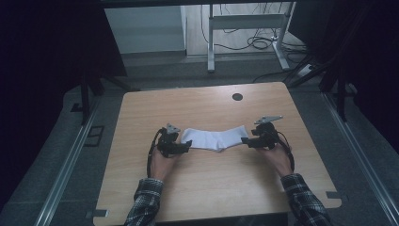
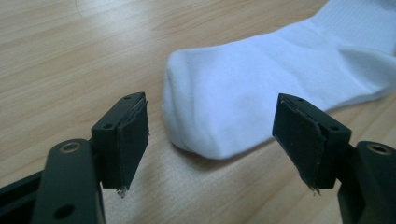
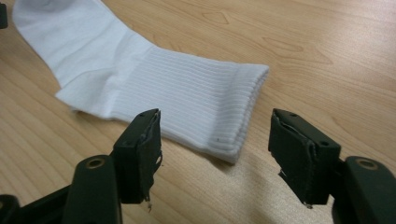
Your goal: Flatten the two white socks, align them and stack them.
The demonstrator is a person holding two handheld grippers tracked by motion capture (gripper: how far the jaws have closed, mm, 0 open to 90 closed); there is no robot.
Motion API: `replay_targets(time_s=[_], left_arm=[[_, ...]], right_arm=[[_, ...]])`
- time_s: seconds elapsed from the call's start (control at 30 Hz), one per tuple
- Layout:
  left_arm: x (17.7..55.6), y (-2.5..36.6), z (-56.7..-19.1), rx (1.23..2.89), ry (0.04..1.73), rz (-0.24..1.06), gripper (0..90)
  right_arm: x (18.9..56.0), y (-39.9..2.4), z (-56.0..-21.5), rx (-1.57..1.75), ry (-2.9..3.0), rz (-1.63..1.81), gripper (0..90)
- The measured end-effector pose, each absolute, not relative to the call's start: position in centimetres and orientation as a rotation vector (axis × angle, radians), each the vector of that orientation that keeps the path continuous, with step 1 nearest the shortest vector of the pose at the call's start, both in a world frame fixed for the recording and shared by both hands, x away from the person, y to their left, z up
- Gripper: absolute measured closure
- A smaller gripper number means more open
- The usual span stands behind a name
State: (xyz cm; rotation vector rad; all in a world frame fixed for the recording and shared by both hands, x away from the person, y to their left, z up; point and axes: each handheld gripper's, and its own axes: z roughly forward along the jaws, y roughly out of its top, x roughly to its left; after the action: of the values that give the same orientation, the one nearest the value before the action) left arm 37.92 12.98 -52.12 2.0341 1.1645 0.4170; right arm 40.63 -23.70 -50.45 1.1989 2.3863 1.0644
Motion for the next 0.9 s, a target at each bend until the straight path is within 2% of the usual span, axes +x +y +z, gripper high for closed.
replay_targets(time_s=[0.43, 0.9], left_arm=[[35.7, 13.9, -51.2, 2.029, 1.142, 0.377, 20.3], [33.6, 14.7, -51.1, 2.071, 1.126, 0.385, 15.7]], right_arm=[[38.9, -24.2, -49.9, 1.162, 2.398, 1.066, 21.3], [37.2, -24.4, -49.6, 1.107, 2.417, 1.047, 16.2]])
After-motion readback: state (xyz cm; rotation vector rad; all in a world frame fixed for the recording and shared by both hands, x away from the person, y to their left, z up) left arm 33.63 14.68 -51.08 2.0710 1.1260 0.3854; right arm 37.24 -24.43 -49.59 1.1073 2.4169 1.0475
